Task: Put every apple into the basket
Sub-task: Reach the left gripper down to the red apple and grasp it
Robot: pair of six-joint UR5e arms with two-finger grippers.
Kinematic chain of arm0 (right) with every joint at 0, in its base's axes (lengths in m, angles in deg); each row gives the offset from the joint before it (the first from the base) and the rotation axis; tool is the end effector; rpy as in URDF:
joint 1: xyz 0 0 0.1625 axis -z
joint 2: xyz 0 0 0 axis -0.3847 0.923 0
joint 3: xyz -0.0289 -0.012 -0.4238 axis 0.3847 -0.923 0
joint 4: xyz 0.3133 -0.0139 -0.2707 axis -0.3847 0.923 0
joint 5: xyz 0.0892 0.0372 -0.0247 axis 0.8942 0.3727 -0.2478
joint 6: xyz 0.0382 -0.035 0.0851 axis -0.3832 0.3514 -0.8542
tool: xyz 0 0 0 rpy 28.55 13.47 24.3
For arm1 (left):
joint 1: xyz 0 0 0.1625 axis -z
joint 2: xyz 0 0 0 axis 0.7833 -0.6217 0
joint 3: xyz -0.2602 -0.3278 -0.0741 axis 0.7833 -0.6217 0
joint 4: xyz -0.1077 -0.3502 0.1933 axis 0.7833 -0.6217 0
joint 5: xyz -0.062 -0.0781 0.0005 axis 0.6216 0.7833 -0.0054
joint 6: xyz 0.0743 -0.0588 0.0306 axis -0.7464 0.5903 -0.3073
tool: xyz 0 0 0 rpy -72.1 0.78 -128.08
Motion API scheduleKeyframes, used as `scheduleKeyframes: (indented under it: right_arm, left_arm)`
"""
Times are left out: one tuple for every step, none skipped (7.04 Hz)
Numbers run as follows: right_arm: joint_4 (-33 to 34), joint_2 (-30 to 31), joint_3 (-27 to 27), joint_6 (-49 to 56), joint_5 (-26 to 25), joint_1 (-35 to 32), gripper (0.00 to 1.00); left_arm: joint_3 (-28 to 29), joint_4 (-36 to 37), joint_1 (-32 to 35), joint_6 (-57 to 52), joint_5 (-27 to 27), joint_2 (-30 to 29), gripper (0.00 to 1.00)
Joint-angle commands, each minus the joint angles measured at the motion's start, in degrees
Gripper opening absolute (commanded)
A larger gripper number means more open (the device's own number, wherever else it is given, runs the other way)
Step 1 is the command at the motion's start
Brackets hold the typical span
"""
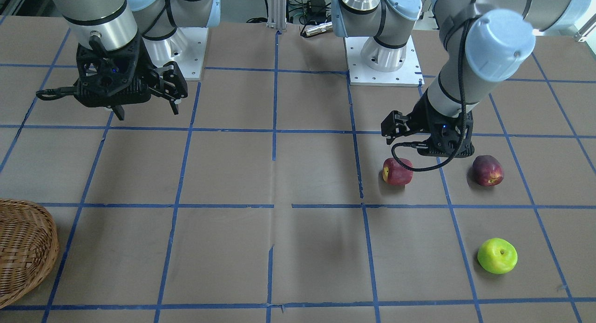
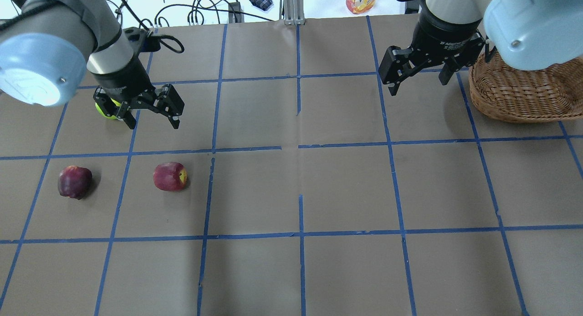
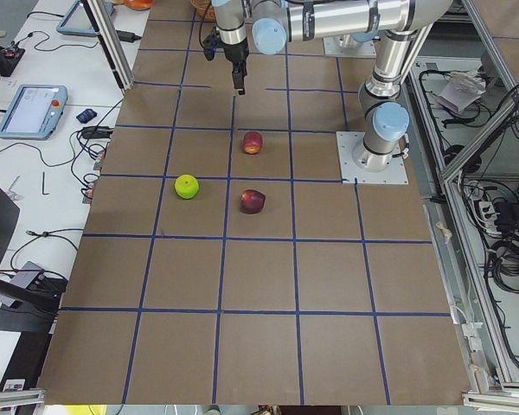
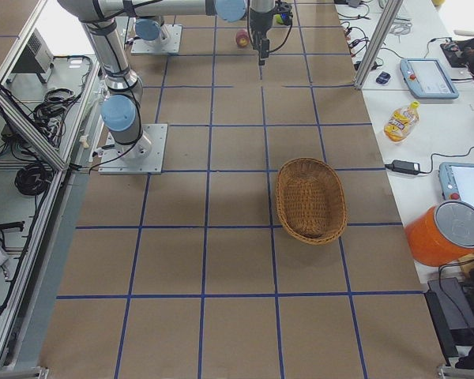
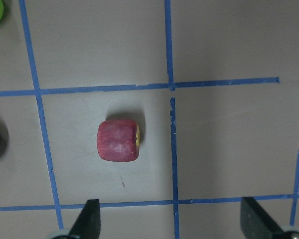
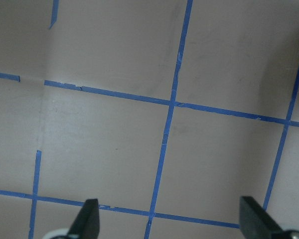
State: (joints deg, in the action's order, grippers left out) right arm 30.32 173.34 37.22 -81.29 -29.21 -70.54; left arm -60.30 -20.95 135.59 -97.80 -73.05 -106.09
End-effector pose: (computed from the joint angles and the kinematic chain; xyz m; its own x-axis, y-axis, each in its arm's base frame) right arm 0.1595 -0.5034 0.4872 -0.9846 -0.1739 0.0200 -0.1741 0.9847 -0.0114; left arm -0.0782 -0.5185 0.3657 -0.9986 0.0528 0.0044 0.0529 0.9896 0.1339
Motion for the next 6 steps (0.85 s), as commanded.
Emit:
scheduleKeyframes:
  right_arm:
    - [0.02,0.06,0.00,-0.01,0.01,0.00,1.00]
    - [0.11,-0.03,0.00,-0.01,0.01,0.00,1.00]
    - [0.11,-0.03,0.00,-0.01,0.01,0.00,1.00]
    - [-0.15,-0.03,0.00,0.08,0.01,0.00,1.00]
    - [-0.15,-0.03,0.00,0.08,-0.08,0.00,1.00]
    - [0.02,-0.03,0.00,0.08,-0.08,0.00,1.00]
  left_arm:
    - [-14.77,19.67,-2.90,-5.02,-0.20,0.08,1.00]
    - [-18.05,24.64,-4.21,-6.07,-0.02,-1.14,1.00]
    - [-20.26,24.42,-4.57,-5.38,0.15,-1.85,1.00]
    - [-23.07,27.21,-4.75,-5.90,-0.02,-2.55,1.00]
    - [-23.88,32.37,-4.75,-5.56,-0.20,-3.78,1.00]
    - [-23.36,33.72,-4.93,-5.03,-0.11,-5.44,1.00]
